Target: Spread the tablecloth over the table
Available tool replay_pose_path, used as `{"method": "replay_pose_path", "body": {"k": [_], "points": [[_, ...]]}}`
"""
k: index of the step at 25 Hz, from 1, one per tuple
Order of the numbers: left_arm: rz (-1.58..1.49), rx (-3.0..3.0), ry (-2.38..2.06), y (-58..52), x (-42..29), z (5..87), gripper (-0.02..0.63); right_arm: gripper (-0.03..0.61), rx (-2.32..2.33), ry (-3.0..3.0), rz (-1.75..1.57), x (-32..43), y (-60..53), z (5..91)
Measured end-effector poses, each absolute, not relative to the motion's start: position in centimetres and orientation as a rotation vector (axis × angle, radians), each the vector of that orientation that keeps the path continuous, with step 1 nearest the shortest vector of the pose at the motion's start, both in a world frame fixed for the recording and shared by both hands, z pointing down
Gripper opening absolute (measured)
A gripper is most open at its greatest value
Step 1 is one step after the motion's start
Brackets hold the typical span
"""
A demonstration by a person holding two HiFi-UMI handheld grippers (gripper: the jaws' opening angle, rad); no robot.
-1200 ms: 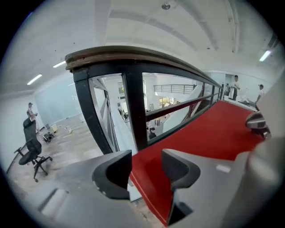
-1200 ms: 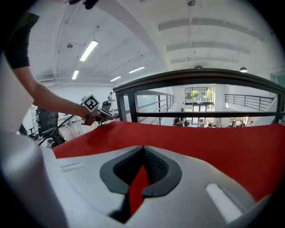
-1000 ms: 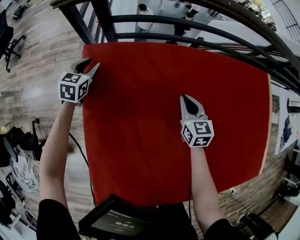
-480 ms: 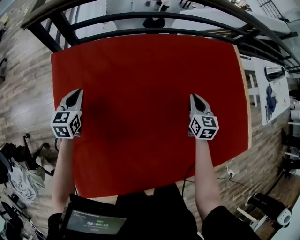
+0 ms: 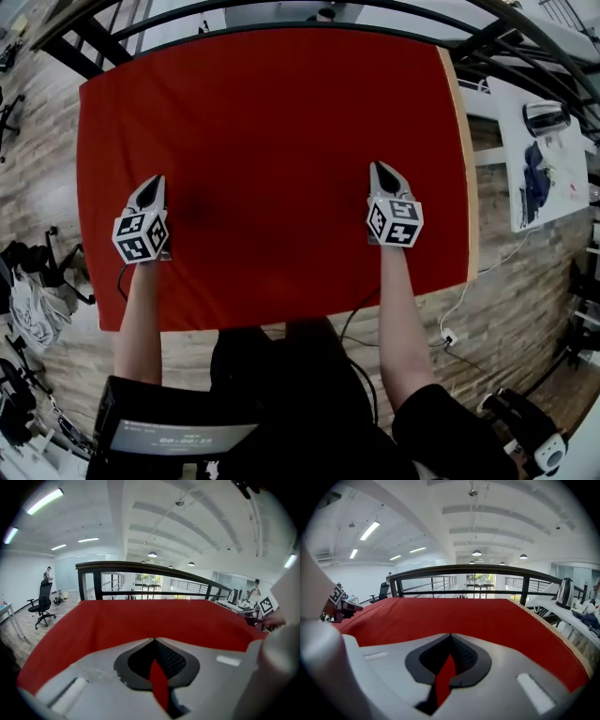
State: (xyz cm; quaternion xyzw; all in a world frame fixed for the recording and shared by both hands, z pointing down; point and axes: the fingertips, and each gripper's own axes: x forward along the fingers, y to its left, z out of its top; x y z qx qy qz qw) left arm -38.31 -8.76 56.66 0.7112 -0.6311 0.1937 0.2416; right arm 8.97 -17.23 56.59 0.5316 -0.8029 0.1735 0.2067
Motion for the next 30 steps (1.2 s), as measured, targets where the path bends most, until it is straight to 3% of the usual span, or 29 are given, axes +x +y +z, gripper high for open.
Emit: {"method": "replay_pose_path", "body": {"k": [7, 19, 24, 30], "points": [[0.598, 1.885, -1.771, -8.5, -32.4, 57.6, 0.006, 0.009, 1.381, -2.281, 0.506, 9.9, -18.0, 58.1], [0.771, 1.745, -1.785, -8.7, -35.6, 61.9, 0.006, 0.009, 1.432, -2.083, 0.482, 12.0, -19.2, 60.9], [0.757, 1.705, -1.784, -8.8, -37.7, 62.5, 0.006, 0.009, 1.395, -1.956, 0.432, 9.6, -19.3, 62.4], [0.756, 1.726, -1.758, -10.7, -35.8, 61.8, 0.006, 0.009, 1.398, -1.966, 0.459, 12.0, -21.0, 62.1]]}}
